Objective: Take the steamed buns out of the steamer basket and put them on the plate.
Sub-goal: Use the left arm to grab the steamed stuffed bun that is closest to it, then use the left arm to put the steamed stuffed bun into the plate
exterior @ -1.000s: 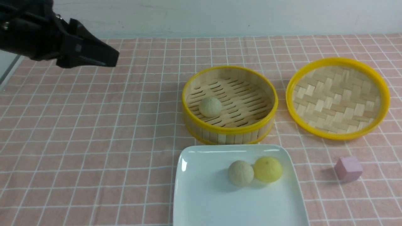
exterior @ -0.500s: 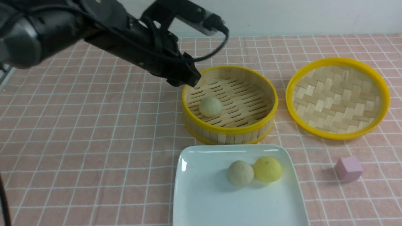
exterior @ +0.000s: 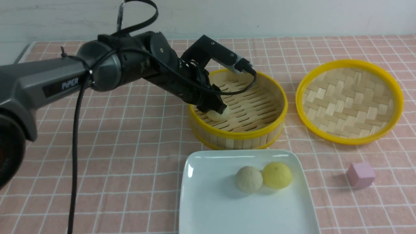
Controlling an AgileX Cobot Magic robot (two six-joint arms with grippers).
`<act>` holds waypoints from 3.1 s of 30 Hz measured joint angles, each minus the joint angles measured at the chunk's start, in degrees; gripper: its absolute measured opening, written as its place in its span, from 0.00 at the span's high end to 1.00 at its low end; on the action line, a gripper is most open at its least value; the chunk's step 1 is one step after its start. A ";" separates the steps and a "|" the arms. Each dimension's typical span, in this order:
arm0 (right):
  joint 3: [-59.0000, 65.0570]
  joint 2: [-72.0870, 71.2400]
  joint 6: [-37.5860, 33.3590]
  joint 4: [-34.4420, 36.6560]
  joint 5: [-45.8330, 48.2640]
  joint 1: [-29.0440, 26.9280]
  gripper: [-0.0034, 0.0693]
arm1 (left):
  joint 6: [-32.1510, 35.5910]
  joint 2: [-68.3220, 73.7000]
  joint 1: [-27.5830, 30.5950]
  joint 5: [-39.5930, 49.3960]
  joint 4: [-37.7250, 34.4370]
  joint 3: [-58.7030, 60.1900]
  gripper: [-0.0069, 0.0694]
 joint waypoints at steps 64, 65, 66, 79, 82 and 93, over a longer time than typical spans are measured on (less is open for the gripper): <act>0.00 0.00 1.51 0.00 -0.48 0.00 0.20 | -1.40 -17.95 -0.04 15.03 -3.78 -0.39 0.88; 0.00 0.00 1.51 0.00 -0.48 0.00 0.20 | -2.29 -18.63 -0.04 18.49 -3.57 -0.39 0.88; 0.00 0.00 1.51 0.00 -0.48 0.00 0.20 | -2.73 -18.90 -0.04 19.63 -3.50 -0.39 0.88; 0.00 0.00 1.51 0.00 -0.48 0.00 0.20 | -9.84 -18.46 -0.93 33.39 -2.50 0.11 0.88; 0.00 0.00 1.51 0.00 -0.48 0.00 0.20 | -10.26 -16.79 -2.53 33.04 -2.34 1.73 0.88; 0.00 0.53 1.51 -0.01 -0.48 0.00 0.19 | -11.86 -7.20 -5.66 27.64 2.42 4.37 0.88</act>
